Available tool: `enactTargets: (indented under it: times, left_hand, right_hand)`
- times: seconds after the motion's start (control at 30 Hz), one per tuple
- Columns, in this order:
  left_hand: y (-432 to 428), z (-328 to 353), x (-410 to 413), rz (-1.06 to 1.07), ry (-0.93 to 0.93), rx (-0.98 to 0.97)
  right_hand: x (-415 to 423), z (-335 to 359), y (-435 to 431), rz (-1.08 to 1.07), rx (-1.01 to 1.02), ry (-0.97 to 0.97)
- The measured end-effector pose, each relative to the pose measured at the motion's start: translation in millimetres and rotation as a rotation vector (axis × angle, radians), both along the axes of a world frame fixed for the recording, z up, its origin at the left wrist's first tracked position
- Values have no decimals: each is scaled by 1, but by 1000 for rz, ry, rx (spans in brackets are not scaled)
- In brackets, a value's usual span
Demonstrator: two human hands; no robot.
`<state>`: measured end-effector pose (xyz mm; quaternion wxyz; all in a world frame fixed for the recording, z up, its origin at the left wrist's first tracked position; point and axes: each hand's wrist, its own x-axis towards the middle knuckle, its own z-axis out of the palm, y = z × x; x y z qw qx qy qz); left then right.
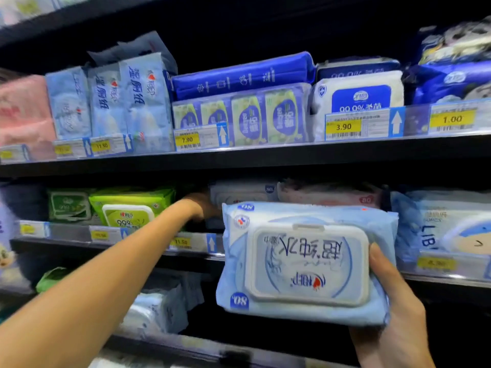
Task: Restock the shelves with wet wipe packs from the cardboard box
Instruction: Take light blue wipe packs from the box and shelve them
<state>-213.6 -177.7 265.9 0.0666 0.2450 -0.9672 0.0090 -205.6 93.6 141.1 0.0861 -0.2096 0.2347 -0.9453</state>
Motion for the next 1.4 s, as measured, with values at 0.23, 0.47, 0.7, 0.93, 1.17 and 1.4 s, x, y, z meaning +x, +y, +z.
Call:
enactTargets:
  times: [0.23, 0.47, 0.7, 0.93, 1.17, 1.4]
  left_hand:
    - [-2, -37, 45, -304, 766, 431]
    - [61, -65, 110, -687, 686, 989]
    - [73, -84, 122, -704, 1161, 1502]
    - [108, -114, 108, -483, 1413, 1475]
    - [47, -73, 121, -670, 1132, 986]
    - [42, -34, 131, -930, 1088, 718]
  right_hand:
    - [16, 9, -5, -160, 162, 174]
    - [23, 7, -18, -139, 295, 160]
    - [41, 17, -34, 11, 35, 79]
    - [68, 8, -84, -195, 276, 362]
    - [56, 15, -38, -427, 517, 511]
    - [45, 30, -10, -670, 666, 885]
